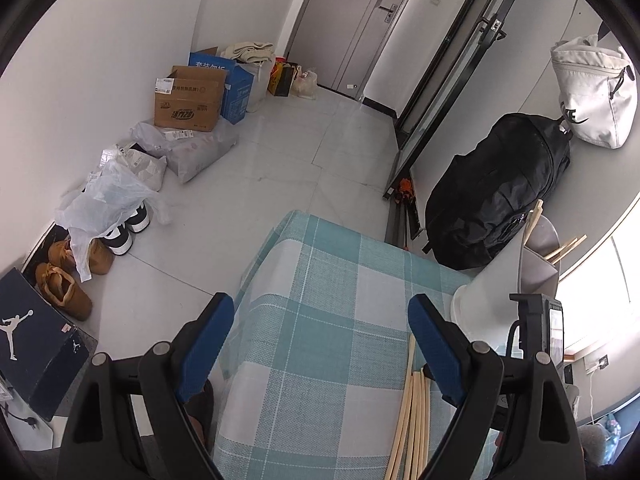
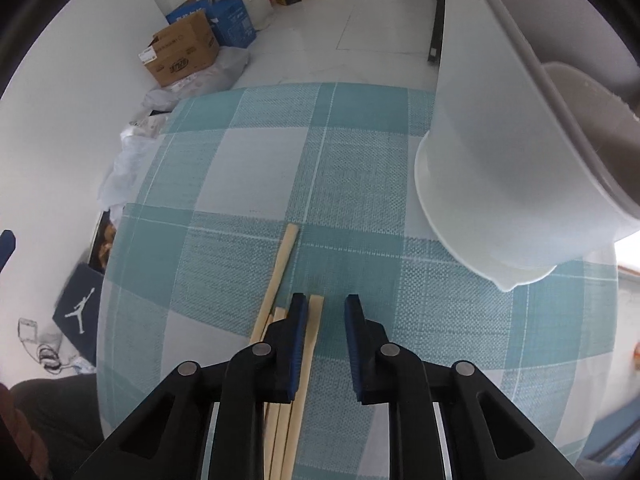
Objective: Organize utensils
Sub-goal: 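Lower both open tools back to the chopstick pile on the cloth, then close the right tool on a chopstick while the left tool grasps another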
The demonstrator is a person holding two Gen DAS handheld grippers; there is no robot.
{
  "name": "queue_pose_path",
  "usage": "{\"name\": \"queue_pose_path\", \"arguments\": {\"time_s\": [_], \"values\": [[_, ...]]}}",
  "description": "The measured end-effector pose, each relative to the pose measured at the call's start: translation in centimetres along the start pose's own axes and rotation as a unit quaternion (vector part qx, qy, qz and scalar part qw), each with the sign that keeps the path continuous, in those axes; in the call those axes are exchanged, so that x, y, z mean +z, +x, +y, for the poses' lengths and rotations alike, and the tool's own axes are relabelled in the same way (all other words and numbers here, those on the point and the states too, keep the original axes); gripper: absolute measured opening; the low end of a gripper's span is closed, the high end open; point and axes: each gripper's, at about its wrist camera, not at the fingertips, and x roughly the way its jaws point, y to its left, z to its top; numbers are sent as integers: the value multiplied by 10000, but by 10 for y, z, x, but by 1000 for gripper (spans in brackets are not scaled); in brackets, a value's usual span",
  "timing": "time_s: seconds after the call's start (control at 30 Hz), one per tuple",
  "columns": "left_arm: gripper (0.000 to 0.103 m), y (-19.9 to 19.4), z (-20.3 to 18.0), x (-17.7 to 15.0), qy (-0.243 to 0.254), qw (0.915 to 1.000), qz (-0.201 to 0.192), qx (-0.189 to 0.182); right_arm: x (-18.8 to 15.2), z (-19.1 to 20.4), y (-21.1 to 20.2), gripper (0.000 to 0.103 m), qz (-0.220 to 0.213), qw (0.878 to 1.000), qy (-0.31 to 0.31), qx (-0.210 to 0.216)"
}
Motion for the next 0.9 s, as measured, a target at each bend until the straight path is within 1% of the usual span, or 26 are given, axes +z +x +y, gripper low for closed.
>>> {"name": "queue_pose_path", "arguments": {"time_s": [0.03, 0.07, 0.17, 0.23, 0.33, 0.4, 0.43, 0.5, 0.6, 0.67, 0.73, 0.8, 0.9], "values": [[86, 0, 2, 0, -4, 10000, 16, -12, 0, 1, 2, 13, 40, 9998, -46, -182], [86, 1, 1, 0, -27, 10000, 39, -28, 0, 2, 2, 11, 43, 9997, -80, -229], [86, 2, 4, 1, -50, 9999, 87, -21, -2, 1, -1, 11, 107, 9991, -153, -381], [86, 2, 6, 2, -87, 9999, 104, -50, -2, 0, -1, 11, 169, 9991, -154, -368], [86, 1, 6, 1, -93, 9999, 126, -47, 0, 4, -1, 14, 229, 9983, -272, -467], [86, 2, 6, 1, -90, 9999, 134, -24, 1, 8, 0, 14, 229, 9976, -345, -557], [86, 2, 7, 1, -103, 9998, 146, -11, 1, 8, -1, 14, 211, 9976, -357, -563], [86, 4, 10, 2, -160, 9997, 164, 9, 1, 11, 2, 9, 196, 9980, -322, -497], [86, 6, 14, 2, -233, 9995, 193, 62, 1, 5, 1, 6, 139, 9992, -144, -357], [86, 8, 13, 2, -241, 9994, 209, 112, 0, -1, -5, 6, -30, 9998, 27, -200], [86, 11, 12, 0, -188, 9994, 228, 186, -1, -5, -14, 6, -237, 9996, 106, -141], [86, 14, 10, -1, -123, 9993, 265, 239, -6, -8, -30, 6, -557, 9983, 167, 33], [86, 19, 6, -4, -1, 9989, 377, 269, -15, -14, -58, 6, -1108, 9932, 249, 263]]}}
